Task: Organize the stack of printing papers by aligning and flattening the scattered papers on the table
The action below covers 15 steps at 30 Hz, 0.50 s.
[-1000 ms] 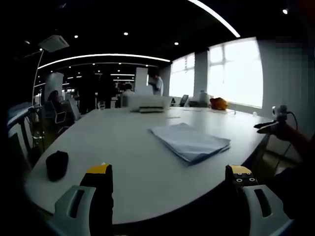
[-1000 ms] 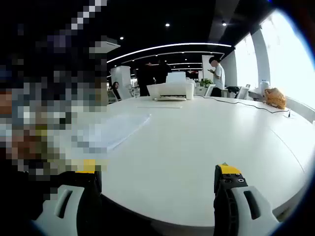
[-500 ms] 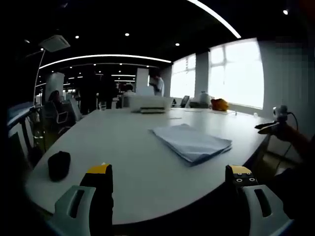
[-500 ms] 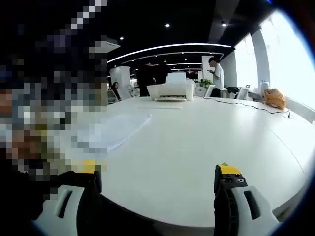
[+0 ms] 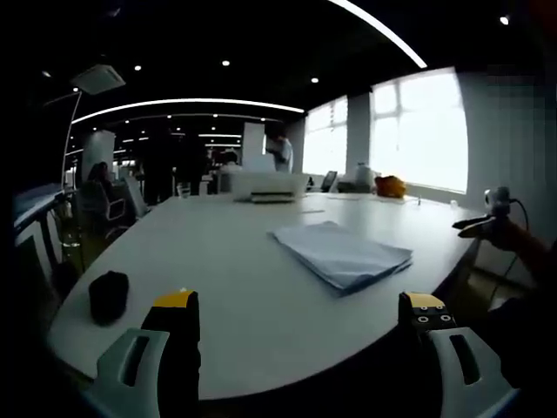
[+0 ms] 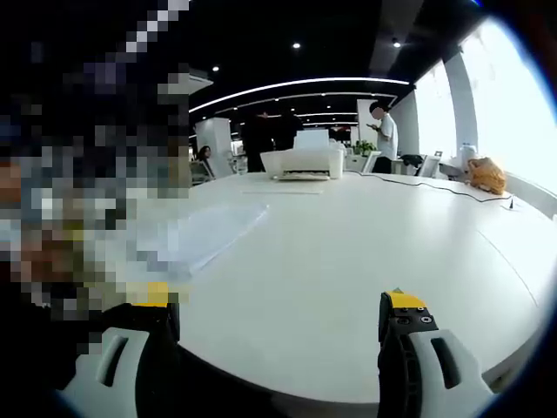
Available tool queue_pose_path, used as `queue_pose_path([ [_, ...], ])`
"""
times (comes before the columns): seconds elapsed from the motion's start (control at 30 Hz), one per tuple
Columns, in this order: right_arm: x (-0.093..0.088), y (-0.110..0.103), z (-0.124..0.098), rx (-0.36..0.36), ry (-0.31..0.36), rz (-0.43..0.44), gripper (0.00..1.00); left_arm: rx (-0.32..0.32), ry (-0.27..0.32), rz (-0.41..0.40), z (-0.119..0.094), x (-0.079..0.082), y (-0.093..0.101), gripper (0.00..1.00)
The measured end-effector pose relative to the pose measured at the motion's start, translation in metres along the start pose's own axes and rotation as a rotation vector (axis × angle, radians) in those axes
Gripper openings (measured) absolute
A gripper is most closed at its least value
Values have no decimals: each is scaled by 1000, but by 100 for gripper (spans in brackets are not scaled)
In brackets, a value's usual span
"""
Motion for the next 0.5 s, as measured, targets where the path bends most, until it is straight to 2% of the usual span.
queue_pose_path([
  [0.5, 0, -1, 0, 4, 0, 1, 90, -1, 0, 5, 0, 1, 0, 97],
])
Point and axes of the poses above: the point that each gripper's makers call its tool centre point, and the gripper's own axes: z roughly forward along the fingers, y roughly to its right, x roughly out of its top, the point moved 6 cm from there along -z, roughly backward along the fingers, and after that the axes turned 12 degrees about y, right-handed, at the moved point
